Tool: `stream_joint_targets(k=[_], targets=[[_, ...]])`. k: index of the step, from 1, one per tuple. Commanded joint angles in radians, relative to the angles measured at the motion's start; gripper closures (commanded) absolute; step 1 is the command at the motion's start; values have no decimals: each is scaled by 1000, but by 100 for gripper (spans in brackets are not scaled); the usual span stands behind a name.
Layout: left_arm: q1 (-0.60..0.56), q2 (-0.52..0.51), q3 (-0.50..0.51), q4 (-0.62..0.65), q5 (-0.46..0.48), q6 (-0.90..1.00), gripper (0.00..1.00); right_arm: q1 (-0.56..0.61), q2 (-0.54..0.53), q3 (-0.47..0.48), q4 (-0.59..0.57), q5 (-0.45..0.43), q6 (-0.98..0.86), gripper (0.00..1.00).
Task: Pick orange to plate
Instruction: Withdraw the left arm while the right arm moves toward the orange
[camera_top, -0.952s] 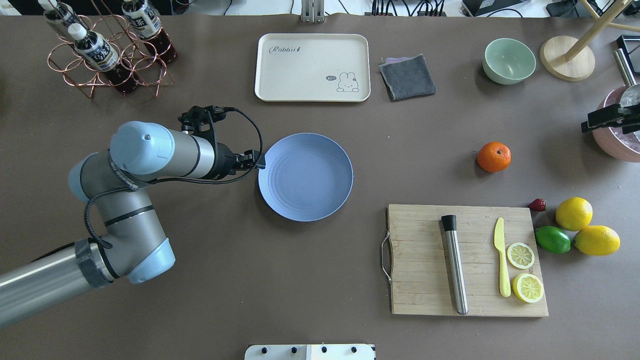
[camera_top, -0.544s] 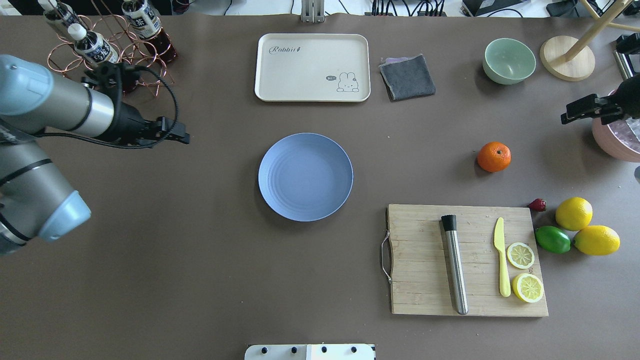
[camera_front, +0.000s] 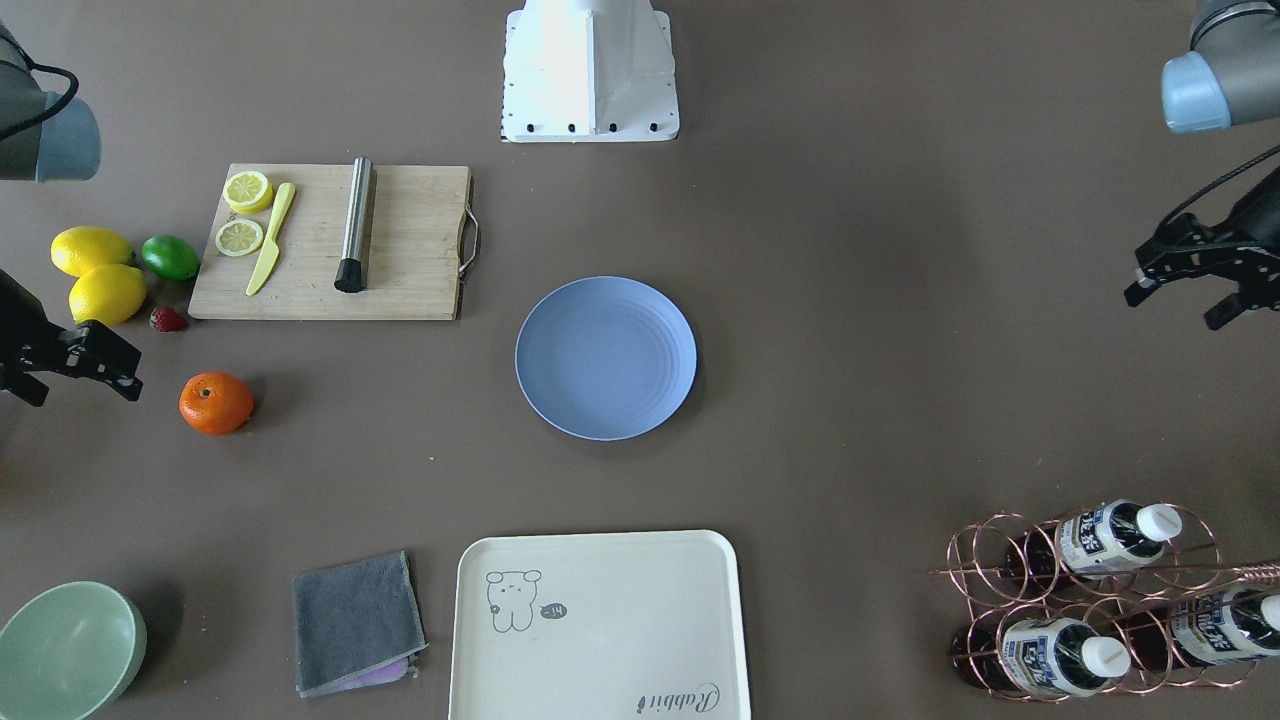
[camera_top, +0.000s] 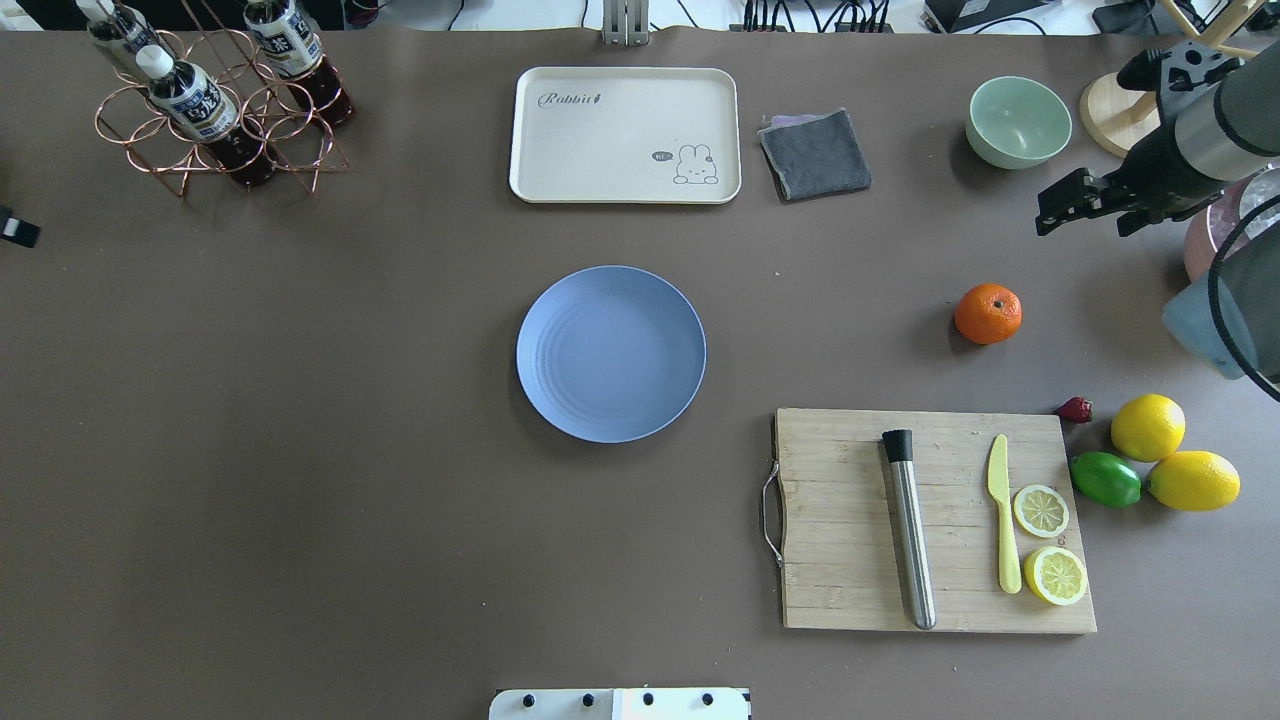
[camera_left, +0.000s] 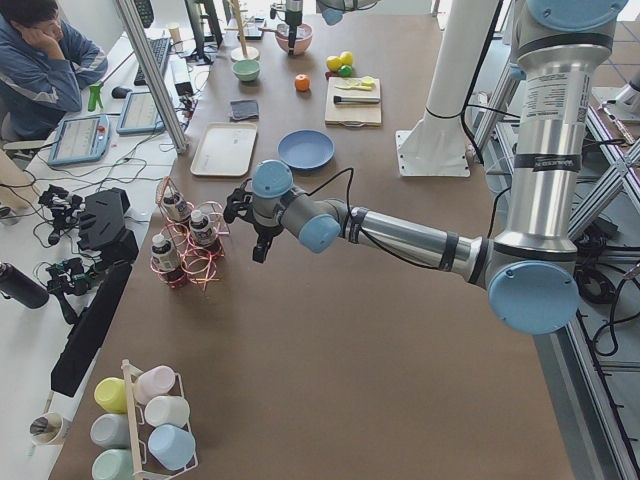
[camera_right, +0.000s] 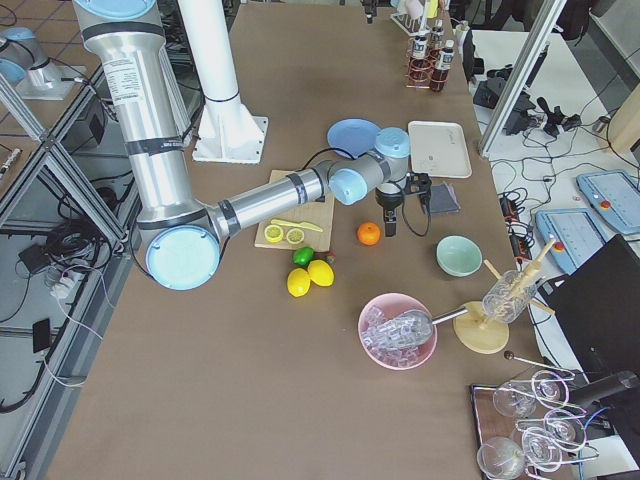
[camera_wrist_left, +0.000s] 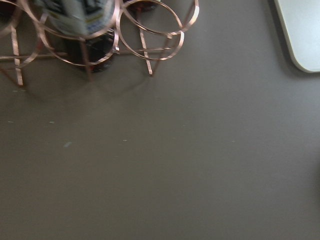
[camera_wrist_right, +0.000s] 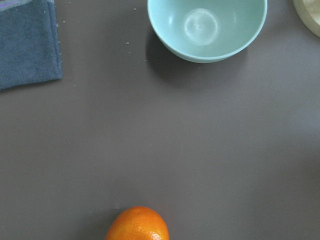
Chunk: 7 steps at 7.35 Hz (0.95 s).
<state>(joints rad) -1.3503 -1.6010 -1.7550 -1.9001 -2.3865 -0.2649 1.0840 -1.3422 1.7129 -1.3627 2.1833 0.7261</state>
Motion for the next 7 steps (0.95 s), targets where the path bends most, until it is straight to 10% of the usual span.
stream_joint_targets(k=[1,7], targets=[[-203,-8,-9,368,-11,463,1,-39,26,-27,5,-20,32,1],[-224,98,25,332,-13,512,1,-125,28,-90,10,-71,51,2]])
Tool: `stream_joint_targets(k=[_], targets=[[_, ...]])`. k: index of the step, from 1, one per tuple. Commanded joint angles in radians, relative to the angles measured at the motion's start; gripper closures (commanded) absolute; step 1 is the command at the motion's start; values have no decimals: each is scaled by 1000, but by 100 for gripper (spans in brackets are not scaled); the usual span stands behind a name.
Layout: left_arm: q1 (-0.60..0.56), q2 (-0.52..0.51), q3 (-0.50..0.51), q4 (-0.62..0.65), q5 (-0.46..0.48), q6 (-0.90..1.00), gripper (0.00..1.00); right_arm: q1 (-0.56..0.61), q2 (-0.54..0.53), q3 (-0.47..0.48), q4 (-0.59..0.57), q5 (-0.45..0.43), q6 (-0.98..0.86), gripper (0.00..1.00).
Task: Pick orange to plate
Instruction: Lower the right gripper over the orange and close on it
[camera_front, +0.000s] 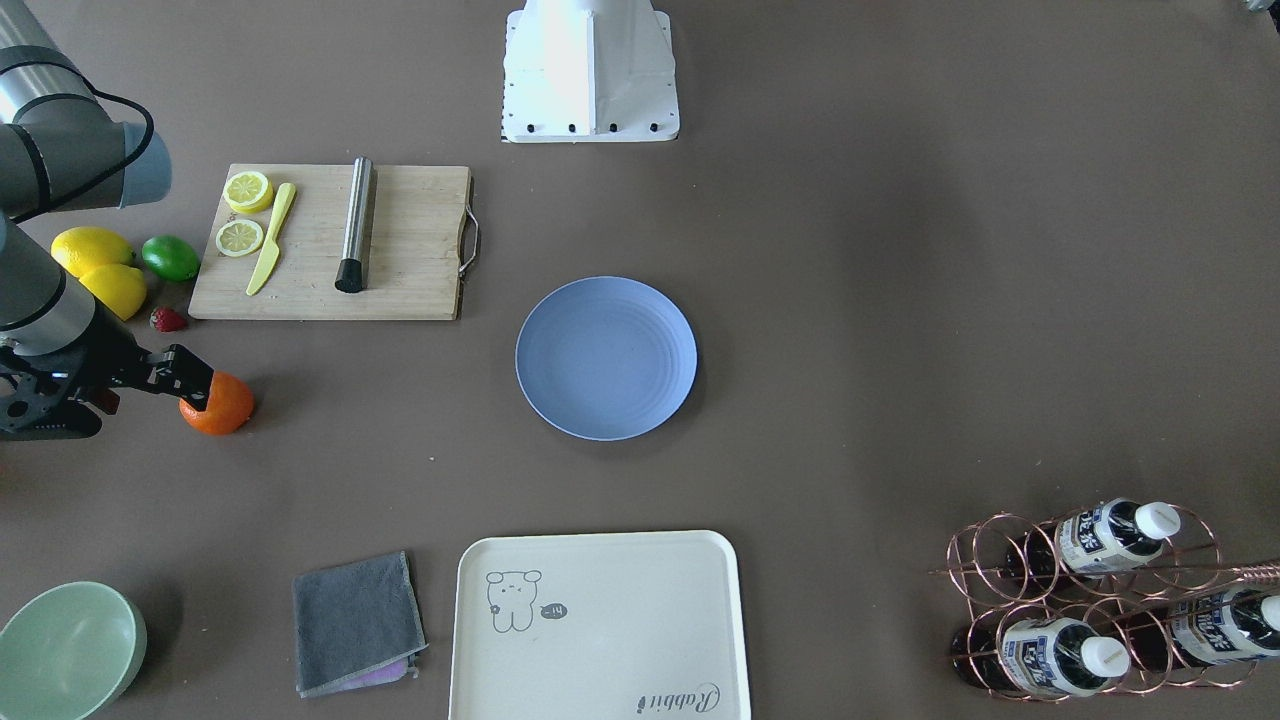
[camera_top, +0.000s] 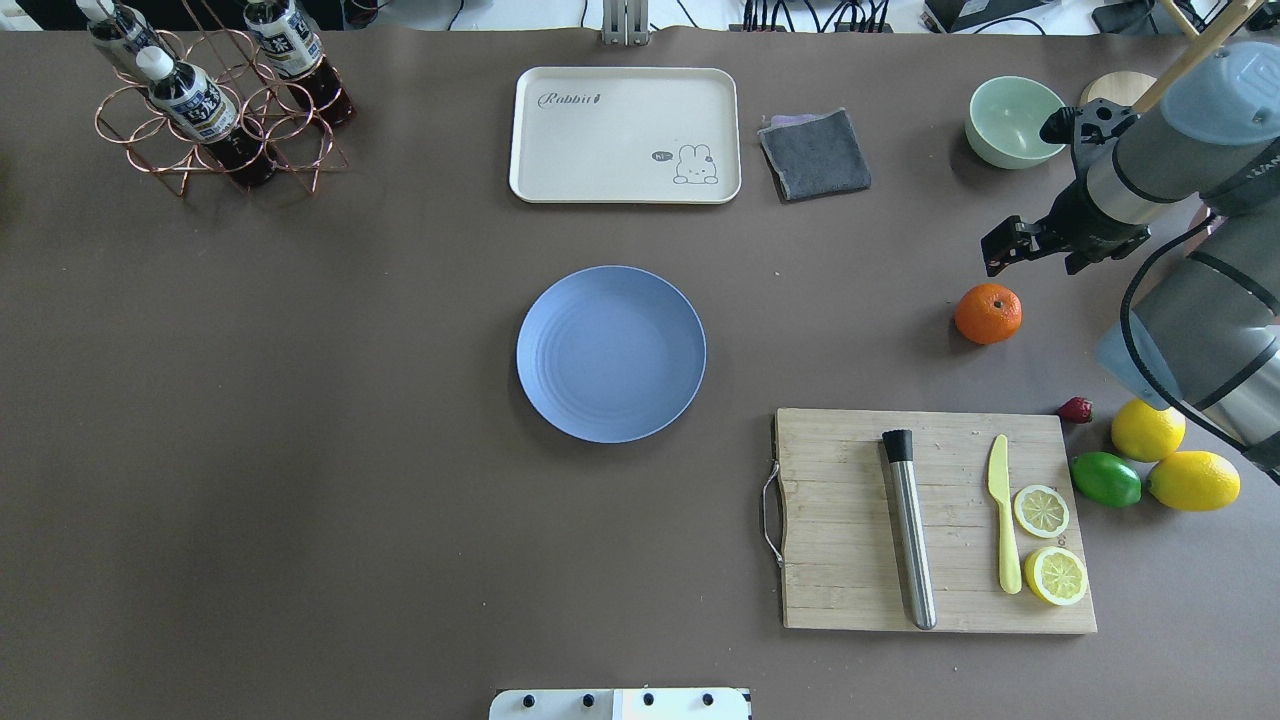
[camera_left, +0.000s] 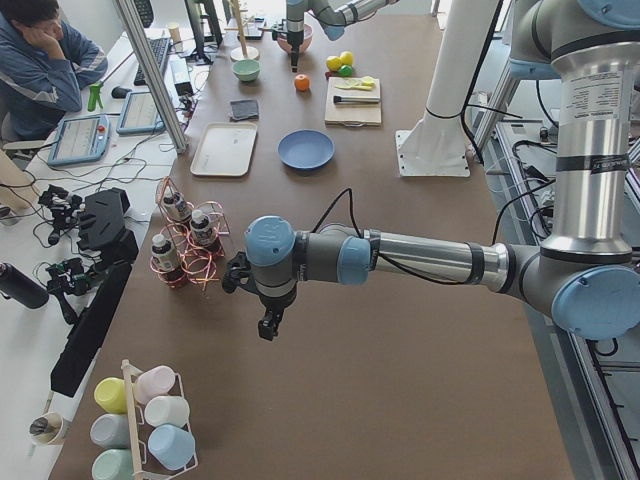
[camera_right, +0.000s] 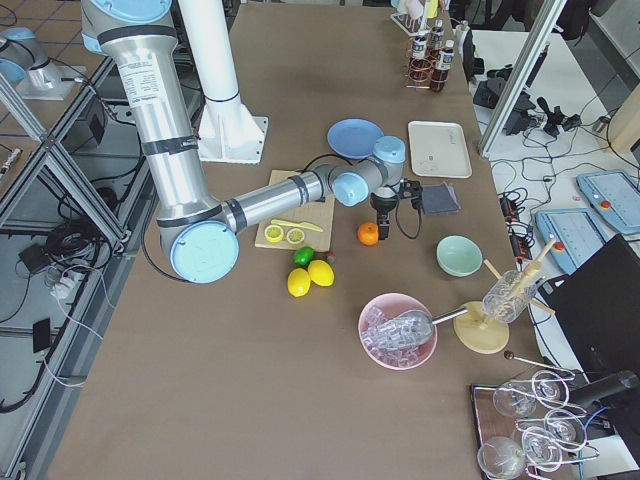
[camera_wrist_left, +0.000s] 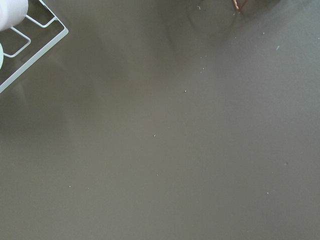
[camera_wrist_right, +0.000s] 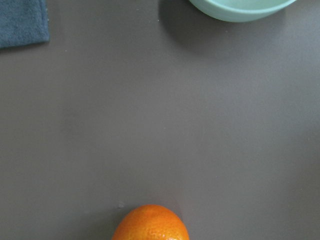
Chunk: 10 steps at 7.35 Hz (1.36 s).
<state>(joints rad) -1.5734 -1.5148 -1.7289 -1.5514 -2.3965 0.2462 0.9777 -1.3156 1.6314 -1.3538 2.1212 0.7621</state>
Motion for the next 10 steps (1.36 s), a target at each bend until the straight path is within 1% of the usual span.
stream_joint_targets(k=[1,2,3,5,8,10], targets=[[0,11,-1,-16,-3,1,1,-42,2,-11,16,-26,52,2],[0,11,-3,-16,-3,1,1,-53,1,-30,63,-41,56,2],[0,11,-3,-16,-1,1,1,-63,2,-48,87,-44,72,2],[0,11,-4,-16,-3,1,1,-89,1,-50,90,-55,92,2],[0,11,-4,-16,-3,1,1,-106,-5,-77,139,-56,97,3],[0,11,-4,-16,-3,1,1,-111,-7,-81,139,-56,95,3]])
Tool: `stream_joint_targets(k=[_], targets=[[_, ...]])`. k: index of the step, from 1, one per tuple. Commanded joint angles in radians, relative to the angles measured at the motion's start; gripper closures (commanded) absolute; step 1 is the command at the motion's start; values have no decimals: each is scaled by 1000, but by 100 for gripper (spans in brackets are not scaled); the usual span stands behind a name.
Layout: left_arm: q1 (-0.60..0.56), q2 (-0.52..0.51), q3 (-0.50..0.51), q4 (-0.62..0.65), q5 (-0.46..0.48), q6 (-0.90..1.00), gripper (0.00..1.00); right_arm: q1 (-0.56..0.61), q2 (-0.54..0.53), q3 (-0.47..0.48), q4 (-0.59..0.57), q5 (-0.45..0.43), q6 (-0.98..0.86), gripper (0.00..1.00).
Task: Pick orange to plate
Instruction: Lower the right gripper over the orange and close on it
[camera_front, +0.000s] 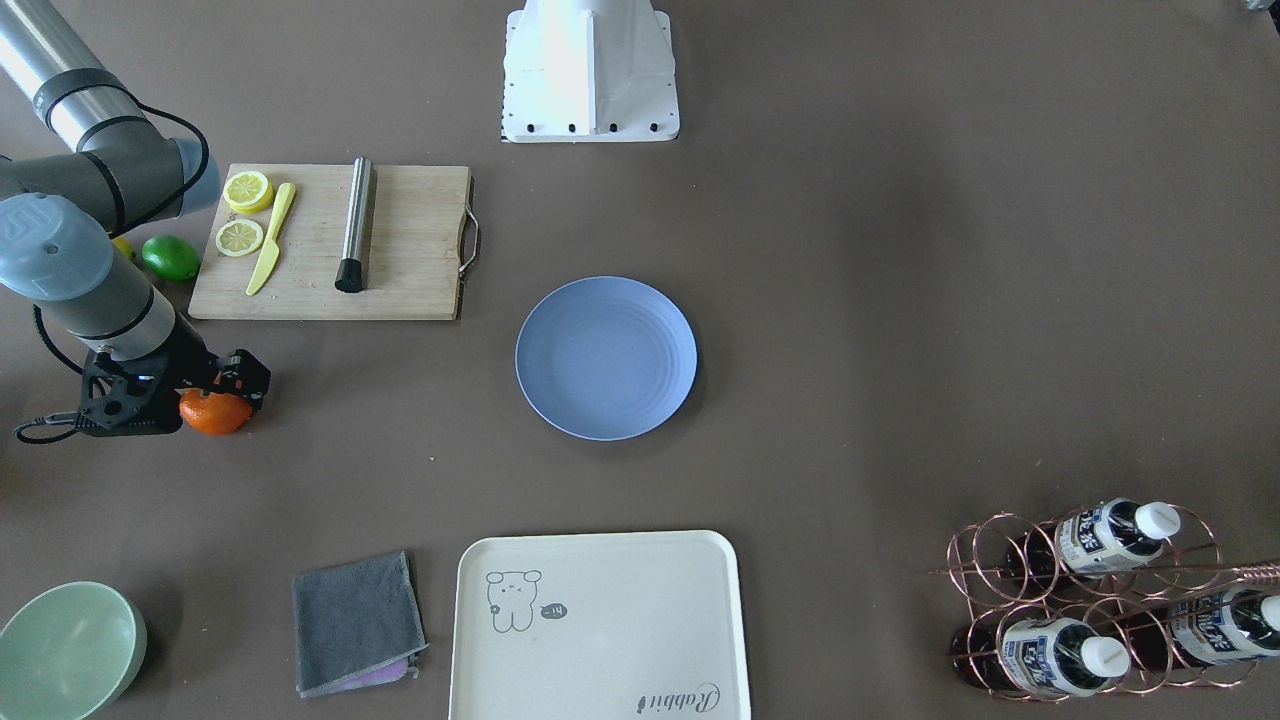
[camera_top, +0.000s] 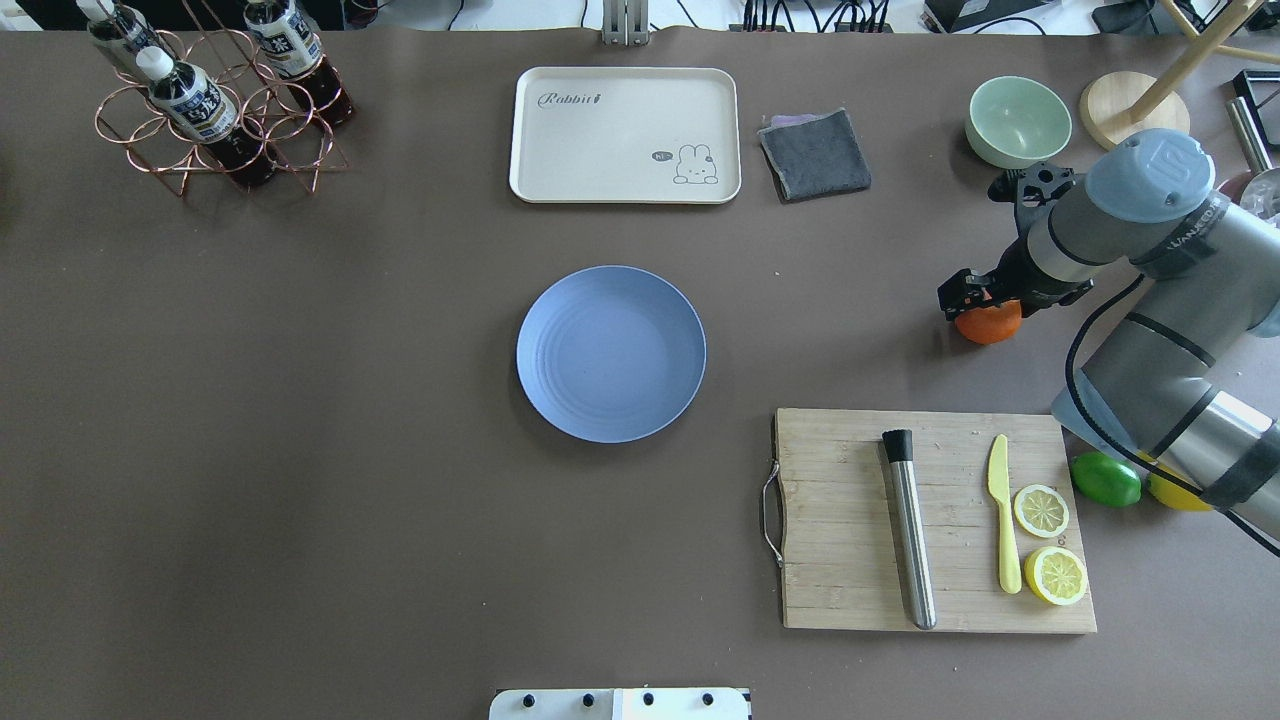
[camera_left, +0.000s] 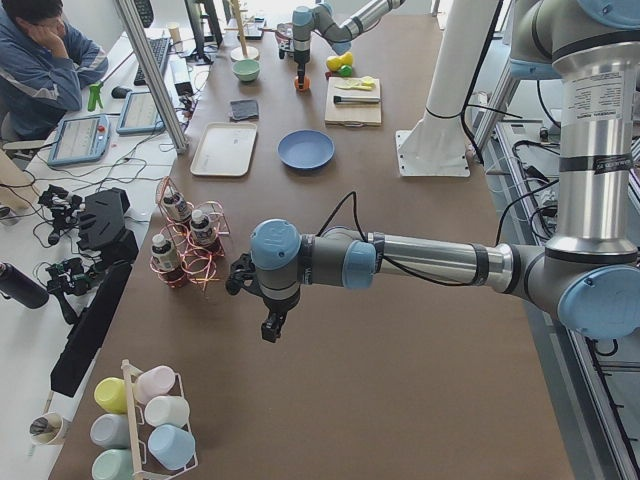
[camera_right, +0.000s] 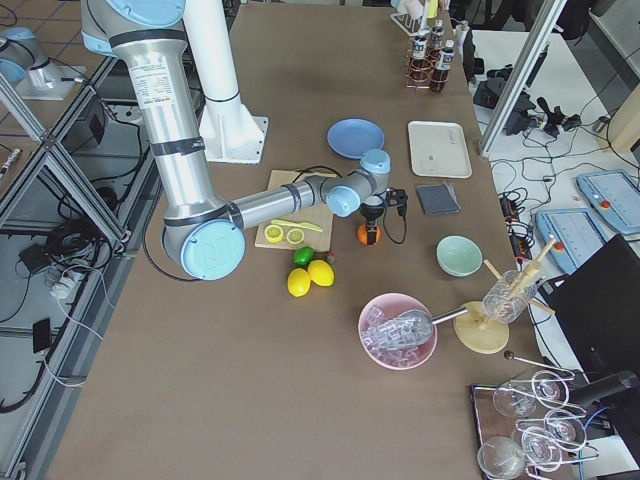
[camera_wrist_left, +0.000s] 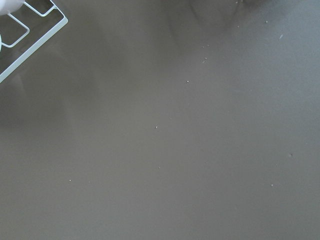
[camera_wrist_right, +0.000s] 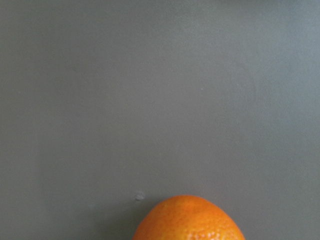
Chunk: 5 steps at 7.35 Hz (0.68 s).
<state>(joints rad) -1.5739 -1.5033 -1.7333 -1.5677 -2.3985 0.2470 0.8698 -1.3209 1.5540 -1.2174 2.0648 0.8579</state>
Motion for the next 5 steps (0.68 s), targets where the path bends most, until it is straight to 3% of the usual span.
stream_joint_targets(k=[1,2,3,4,5], targets=[[0,0,0,-2,1,0,1,-6,-4,-3,3,0,0,3],[0,0,0,-2,1,0,1,-11,-7,-3,3,-11,0,7],[0,0,0,-2,1,0,1,-12,-9,-2,3,-37,24,27],[0,0,0,-2,1,0,1,-18,-12,-2,3,-40,39,80],[0,0,0,-2,1,0,1,-18,-11,24,3,-38,43,100]])
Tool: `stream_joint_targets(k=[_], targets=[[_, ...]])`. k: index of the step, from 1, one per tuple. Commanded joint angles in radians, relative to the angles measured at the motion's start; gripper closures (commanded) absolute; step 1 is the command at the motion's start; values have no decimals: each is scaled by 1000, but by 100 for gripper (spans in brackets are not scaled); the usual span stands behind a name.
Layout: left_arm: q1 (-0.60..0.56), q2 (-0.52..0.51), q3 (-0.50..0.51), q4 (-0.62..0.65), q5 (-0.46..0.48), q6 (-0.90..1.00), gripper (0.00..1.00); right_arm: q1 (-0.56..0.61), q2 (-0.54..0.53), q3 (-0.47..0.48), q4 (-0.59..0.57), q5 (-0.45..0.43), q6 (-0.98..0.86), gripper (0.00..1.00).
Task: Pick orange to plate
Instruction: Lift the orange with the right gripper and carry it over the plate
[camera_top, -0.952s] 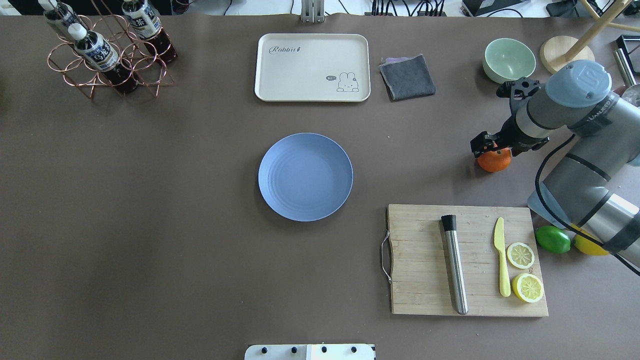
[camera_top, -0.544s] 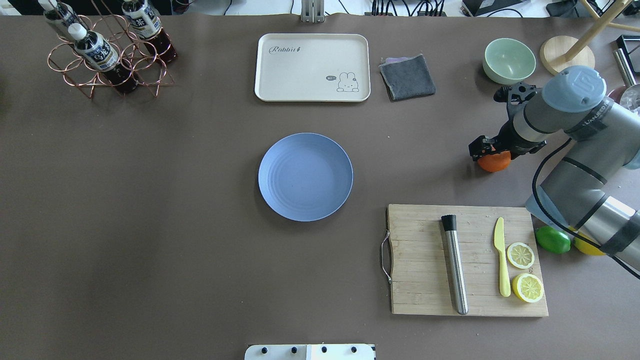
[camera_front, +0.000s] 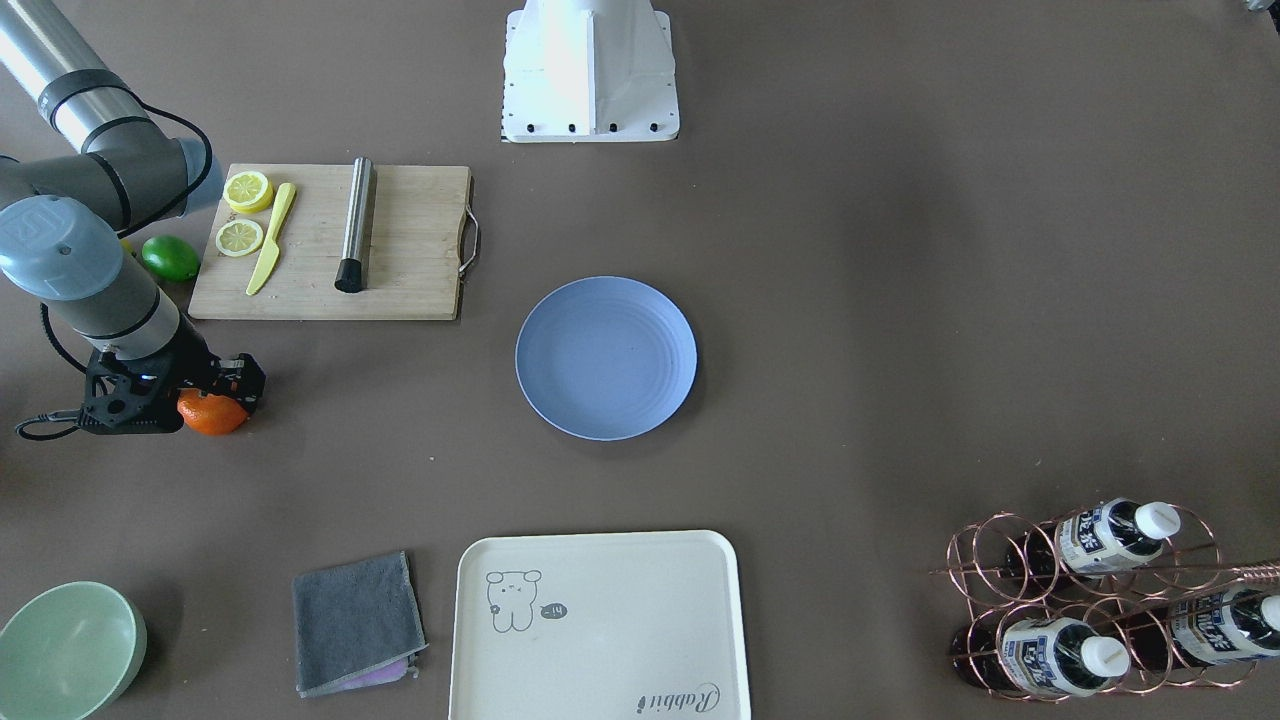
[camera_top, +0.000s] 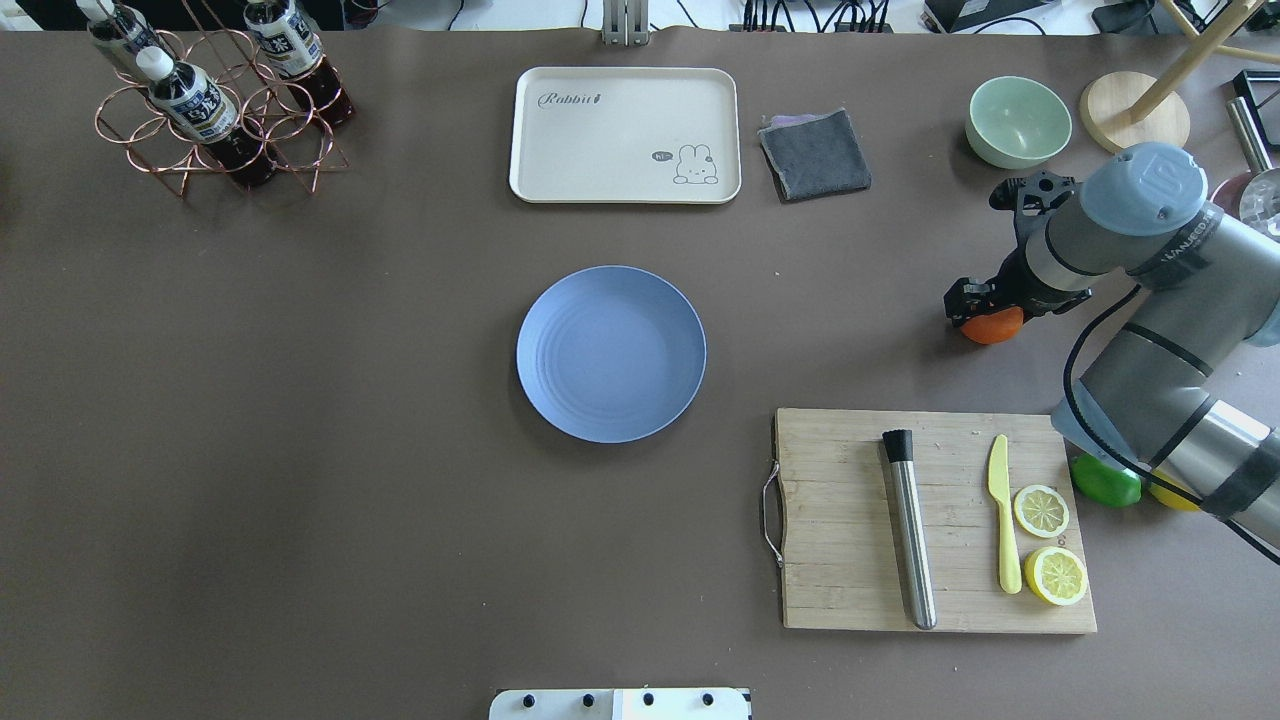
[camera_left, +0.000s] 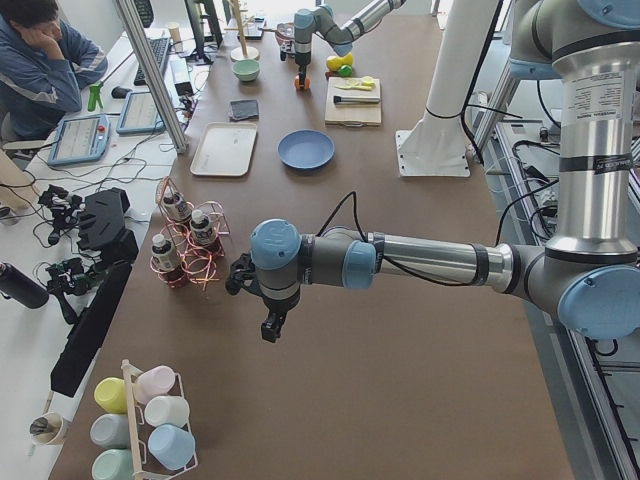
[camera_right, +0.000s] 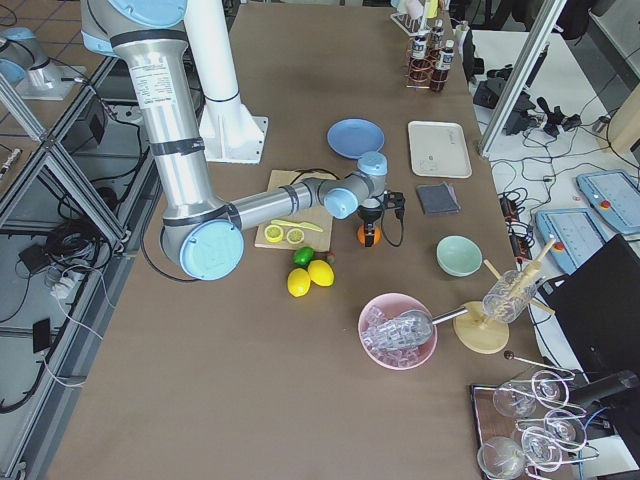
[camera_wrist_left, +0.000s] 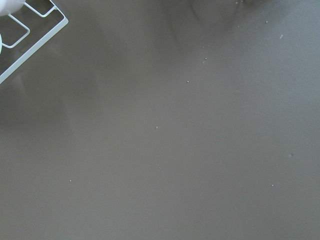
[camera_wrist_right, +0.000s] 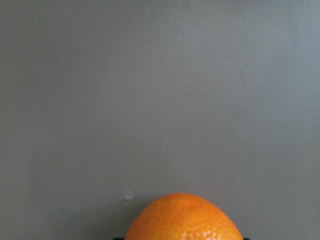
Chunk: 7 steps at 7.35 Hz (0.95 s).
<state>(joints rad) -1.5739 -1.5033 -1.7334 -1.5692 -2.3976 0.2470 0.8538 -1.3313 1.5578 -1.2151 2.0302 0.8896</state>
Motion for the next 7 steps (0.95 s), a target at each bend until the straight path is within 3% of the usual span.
stream_joint_targets(k=[1,2,4,5,7], targets=[[0,0,0,0,-1,0,1,-4,12,74,-16,5,18,100],[0,0,-2,0,-2,0,1,-6,39,106,-52,11,41,100],[0,2,-2,2,-2,0,1,-74,226,108,-176,4,319,100],[0,2,-6,2,-2,0,1,-134,300,107,-200,-23,495,100],[0,2,-6,2,-2,0,1,-247,493,35,-374,-131,595,100]])
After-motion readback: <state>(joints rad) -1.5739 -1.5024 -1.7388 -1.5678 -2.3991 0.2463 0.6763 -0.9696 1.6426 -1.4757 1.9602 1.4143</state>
